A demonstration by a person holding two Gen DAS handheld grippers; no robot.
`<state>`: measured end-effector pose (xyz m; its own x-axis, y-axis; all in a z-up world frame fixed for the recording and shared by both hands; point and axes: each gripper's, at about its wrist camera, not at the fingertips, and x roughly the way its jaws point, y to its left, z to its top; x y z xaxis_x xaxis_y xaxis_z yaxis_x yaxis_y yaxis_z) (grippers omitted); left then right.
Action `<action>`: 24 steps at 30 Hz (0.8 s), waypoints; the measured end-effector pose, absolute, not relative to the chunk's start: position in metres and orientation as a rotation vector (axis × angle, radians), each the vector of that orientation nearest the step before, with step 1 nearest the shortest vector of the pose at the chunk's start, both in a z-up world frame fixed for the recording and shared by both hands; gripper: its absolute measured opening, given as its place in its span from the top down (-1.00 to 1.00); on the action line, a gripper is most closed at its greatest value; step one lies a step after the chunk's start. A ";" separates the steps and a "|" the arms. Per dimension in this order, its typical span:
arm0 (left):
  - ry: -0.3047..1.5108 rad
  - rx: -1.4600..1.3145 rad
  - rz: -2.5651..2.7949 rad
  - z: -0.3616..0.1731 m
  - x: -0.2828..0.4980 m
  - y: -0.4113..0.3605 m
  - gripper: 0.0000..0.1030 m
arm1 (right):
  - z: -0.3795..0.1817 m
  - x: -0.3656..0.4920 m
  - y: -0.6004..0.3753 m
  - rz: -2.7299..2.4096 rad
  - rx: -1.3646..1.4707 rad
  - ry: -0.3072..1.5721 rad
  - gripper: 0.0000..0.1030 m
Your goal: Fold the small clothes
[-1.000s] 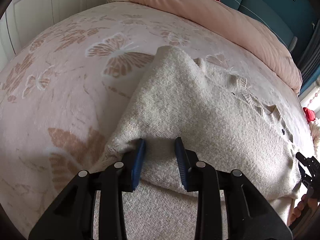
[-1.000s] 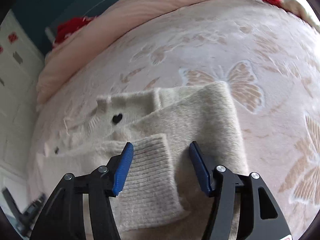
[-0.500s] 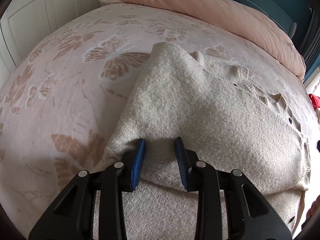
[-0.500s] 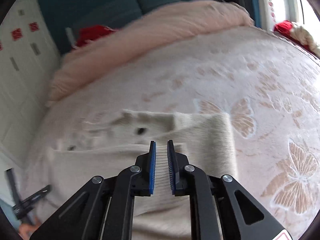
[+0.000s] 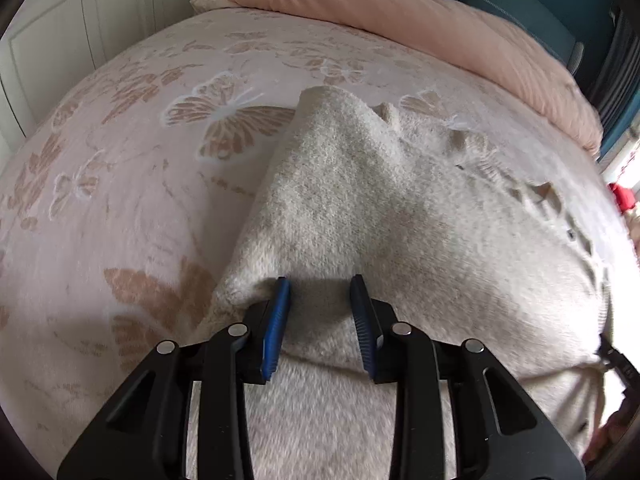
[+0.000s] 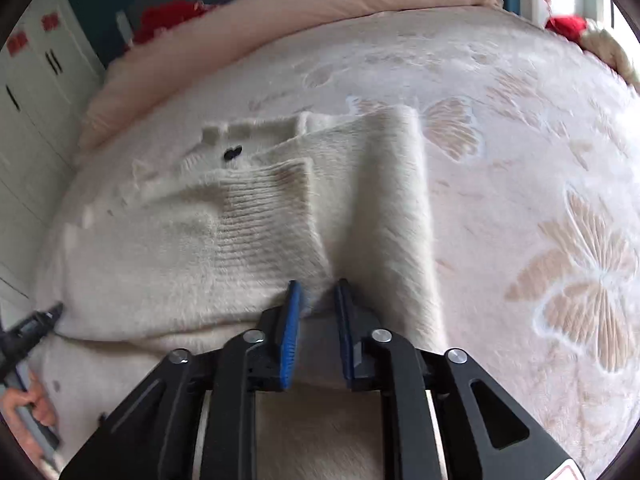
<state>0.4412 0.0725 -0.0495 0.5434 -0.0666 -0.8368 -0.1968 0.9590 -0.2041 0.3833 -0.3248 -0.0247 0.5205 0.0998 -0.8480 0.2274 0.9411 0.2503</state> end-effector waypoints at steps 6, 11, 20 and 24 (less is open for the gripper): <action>0.969 -0.405 0.060 -0.018 0.346 0.125 -0.40 | 0.034 0.251 -0.353 -0.075 0.347 0.947 -0.21; 1.030 -0.451 0.085 -0.028 0.247 0.159 -0.63 | 0.012 0.128 -0.357 -0.064 0.407 1.085 -0.28; 1.027 -0.541 0.041 -0.054 0.183 0.130 -0.90 | -0.022 0.084 -0.322 0.042 0.552 1.005 -0.40; 1.025 -0.536 0.013 -0.050 0.198 0.117 -0.09 | -0.020 0.105 -0.311 0.029 0.567 0.986 0.17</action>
<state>0.1979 0.1174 -0.0504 0.5304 -0.2351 -0.8145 -0.2558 0.8716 -0.4182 0.1050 -0.3106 -0.0197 0.5638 0.2743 -0.7790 0.2274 0.8552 0.4657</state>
